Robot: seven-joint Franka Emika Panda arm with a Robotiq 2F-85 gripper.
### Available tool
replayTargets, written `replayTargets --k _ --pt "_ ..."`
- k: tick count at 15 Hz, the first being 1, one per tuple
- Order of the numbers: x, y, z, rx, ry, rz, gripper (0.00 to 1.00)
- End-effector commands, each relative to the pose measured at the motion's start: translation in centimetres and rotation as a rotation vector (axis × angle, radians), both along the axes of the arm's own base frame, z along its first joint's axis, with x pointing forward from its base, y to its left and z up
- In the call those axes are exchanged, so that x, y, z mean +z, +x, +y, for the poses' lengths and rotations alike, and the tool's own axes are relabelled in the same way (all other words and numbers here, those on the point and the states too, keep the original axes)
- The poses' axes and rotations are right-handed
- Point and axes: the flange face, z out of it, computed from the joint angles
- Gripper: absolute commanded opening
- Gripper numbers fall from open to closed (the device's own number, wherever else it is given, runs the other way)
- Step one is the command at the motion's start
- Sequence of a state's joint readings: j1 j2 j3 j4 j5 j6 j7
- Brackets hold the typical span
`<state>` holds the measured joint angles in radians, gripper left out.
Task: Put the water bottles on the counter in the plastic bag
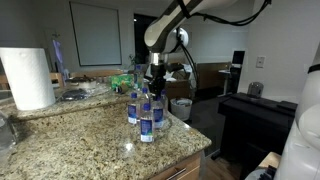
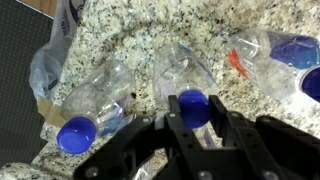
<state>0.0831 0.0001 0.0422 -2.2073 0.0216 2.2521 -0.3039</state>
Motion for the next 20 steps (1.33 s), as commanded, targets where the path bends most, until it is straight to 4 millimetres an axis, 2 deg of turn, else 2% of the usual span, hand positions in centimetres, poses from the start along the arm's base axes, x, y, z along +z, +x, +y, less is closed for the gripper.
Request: replayTargets --k 1,5,9,13,16,20 --pt "0.4 -0.2 -0.3 0.004 -0.020 0.006 0.09" --pt "2.4 -1.4 -1.2 0.028 -0.063 -0.010 0.11" --pt "5.3 -3.4 -3.5 0.062 -0.097 -0.001 0.10" --pt "5.0 -6.3 -6.3 0.062 -0.071 0.150 0.10" --pt "4.0 -7.6 -10.3 -0.031 -0.087 0.216 0.10" --pt "3.3 -7.2 -17.5 -0.213 -0.079 0.164 0.09"
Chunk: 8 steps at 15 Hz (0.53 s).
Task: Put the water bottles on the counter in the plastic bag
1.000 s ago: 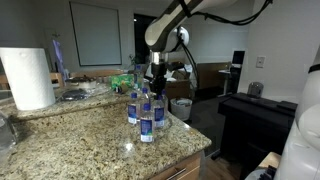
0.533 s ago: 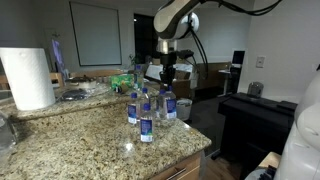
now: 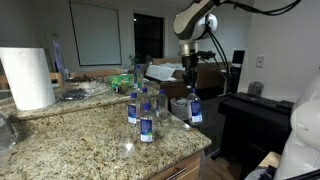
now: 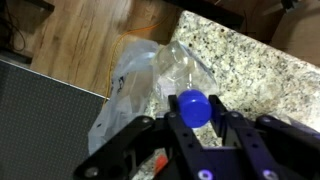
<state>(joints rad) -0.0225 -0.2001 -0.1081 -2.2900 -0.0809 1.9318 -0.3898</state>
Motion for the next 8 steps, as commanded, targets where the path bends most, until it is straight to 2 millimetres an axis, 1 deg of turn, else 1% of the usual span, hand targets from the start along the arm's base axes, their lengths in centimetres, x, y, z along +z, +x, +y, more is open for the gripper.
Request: replayTargets --k 1,2,3,5,7,8 --pt "-0.3 -0.1 -5.6 -0.130 -0.028 -0.059 0.09" --pt "-0.5 0.3 -7.1 -0.182 -0.048 -0.105 0.09" --pt "-0.7 0.6 -8.3 -0.217 -0.052 -0.133 0.09" --pt "-2.3 1.2 -9.4 -0.295 -0.068 -0.186 0.09" --pt "-4.5 1.9 -9.8 -0.354 -0.067 -0.212 0.09" --pt "-6.0 2.3 -9.8 -0.380 -0.063 -0.213 0.09"
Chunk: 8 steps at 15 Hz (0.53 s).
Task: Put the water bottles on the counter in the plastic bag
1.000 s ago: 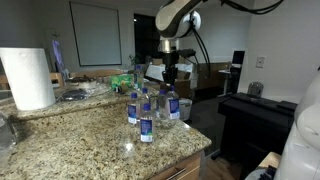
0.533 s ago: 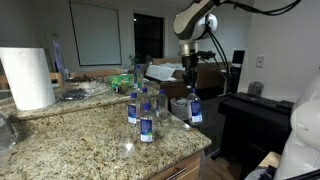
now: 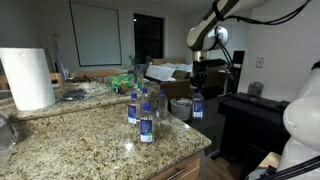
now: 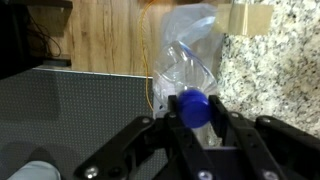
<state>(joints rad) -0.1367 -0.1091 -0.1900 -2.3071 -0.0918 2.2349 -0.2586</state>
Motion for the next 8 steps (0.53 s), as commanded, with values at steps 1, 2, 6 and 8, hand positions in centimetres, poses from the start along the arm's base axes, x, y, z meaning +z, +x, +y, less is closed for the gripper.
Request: replayTargets --k 1,2,6,8 --pt "-4.5 1.3 0.0 -0.100 -0.015 -0.023 0.09" --pt "-5.7 1.6 0.0 -0.121 -0.017 -0.026 0.09" --pt "-10.0 3.7 0.9 -0.169 -0.006 -0.043 0.09" --pt "-11.5 4.6 1.5 -0.192 0.008 -0.045 0.09"
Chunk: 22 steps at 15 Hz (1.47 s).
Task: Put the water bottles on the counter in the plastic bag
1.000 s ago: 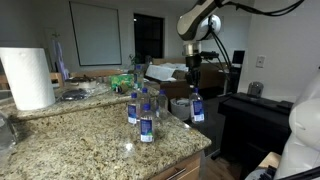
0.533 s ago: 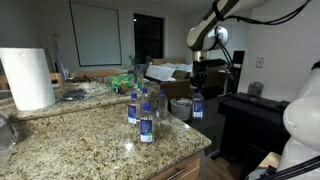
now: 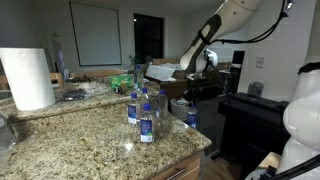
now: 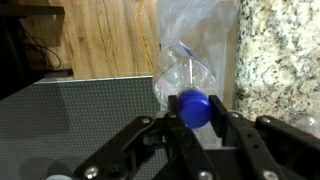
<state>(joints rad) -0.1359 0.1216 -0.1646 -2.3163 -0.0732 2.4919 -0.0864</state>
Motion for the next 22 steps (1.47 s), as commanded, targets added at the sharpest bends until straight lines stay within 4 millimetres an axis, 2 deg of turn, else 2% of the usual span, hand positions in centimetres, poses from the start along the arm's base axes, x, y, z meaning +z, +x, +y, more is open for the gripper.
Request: replayTargets --k 1,6,9,11,12,13,15,17,19,20,22 --pt "-2.4 1.9 1.1 -0.057 0.025 -0.021 0.09" --pt "-4.4 3.4 3.3 -0.062 0.061 -0.011 0.09" --pt "-5.0 3.6 2.9 -0.064 0.050 0.000 0.09" --pt "-5.0 3.7 2.0 -0.069 0.053 0.009 0.10" --pt "-4.9 3.7 1.8 -0.072 0.053 0.010 0.58" --pt "-4.8 3.7 1.7 -0.072 0.056 0.008 0.59" --pt "-3.4 3.9 1.7 -0.074 0.062 -0.008 0.70" --pt "-0.8 4.4 1.7 -0.074 0.056 -0.045 0.83" --pt "2.8 5.2 2.2 -0.052 0.039 -0.105 0.96" --pt "4.8 5.7 2.8 -0.036 0.030 -0.140 1.00" --pt "7.9 6.5 4.5 -0.004 0.039 -0.190 1.00"
